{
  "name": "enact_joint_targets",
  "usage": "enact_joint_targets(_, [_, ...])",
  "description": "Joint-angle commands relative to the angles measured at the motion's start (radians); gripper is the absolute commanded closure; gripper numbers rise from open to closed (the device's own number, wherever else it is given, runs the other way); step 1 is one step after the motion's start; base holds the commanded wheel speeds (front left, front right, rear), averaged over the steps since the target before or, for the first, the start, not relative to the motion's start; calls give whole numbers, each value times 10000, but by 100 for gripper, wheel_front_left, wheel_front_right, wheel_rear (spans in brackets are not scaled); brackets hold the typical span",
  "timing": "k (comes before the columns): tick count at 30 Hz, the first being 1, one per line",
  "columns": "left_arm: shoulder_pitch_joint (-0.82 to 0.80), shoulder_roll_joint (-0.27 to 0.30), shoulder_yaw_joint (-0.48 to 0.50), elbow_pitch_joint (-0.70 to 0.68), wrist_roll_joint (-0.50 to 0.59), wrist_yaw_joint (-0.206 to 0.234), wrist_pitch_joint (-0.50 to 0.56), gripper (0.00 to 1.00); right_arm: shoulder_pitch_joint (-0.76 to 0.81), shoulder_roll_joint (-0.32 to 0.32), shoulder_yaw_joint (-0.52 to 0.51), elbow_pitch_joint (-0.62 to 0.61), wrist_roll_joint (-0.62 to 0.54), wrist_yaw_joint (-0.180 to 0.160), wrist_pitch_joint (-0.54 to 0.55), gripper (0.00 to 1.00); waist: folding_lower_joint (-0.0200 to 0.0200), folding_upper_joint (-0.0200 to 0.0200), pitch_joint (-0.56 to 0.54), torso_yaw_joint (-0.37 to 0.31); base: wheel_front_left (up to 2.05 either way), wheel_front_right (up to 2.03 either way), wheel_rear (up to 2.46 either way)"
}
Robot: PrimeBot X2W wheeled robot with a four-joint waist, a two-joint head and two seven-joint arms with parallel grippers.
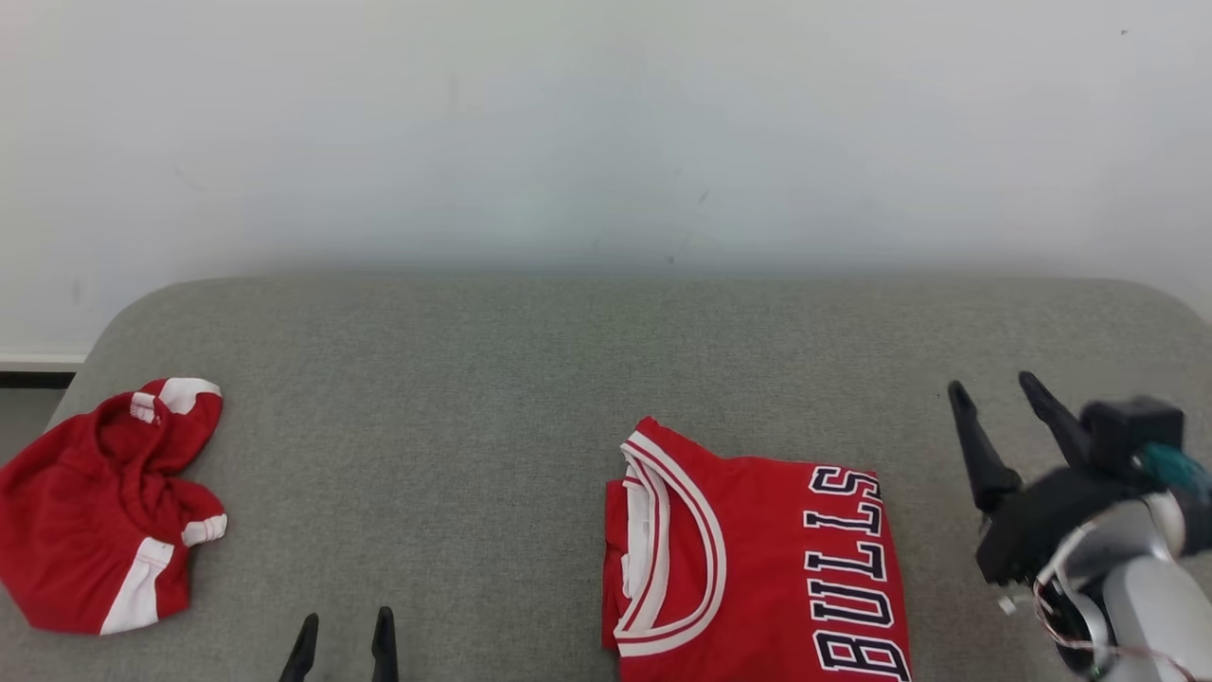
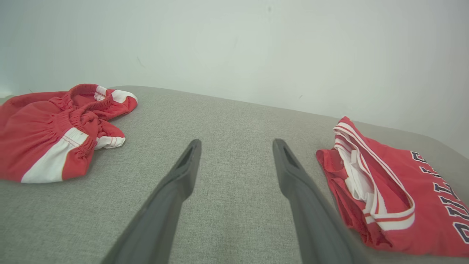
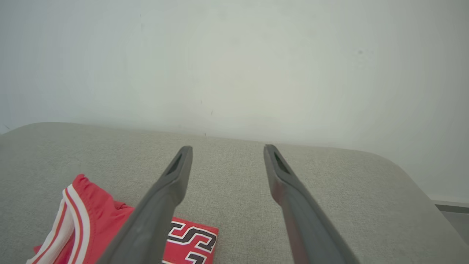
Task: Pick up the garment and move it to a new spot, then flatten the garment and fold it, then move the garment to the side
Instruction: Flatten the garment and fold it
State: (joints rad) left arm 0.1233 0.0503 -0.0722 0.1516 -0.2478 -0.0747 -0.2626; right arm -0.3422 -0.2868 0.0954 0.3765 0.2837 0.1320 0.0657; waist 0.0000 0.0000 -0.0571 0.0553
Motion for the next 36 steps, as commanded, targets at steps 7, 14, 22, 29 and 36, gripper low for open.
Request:
enact_joint_targets(7, [-43,1,381,-127,233,-18,-28,0,2345,205,-784,-1209,-294,-24,-1597,0,0,0,-151,-316,0,0,0])
enact_joint_targets(14, [-59,0,598,-34,395,-124,-28,0,3634,599,-549,-1701,-230,-24,-2357,0,0,0,-287,-478,0,0,0])
enact_joint_targets(22, [16,3,792,184,550,-270,-28,0,4217,926,-107,-1863,-269,-24,-2542,0,0,0,-422,-718,0,0,0])
enact_joint_targets(29, [236,1,938,428,576,-378,-28,0,4377,1080,77,-1736,-165,-24,-2601,0,0,0,-543,-923,0,0,0])
enact_joint_targets(36, [384,1,1018,399,535,-426,-28,0,4444,1204,64,-1620,-188,-24,-2645,0,0,0,-589,-974,0,0,0])
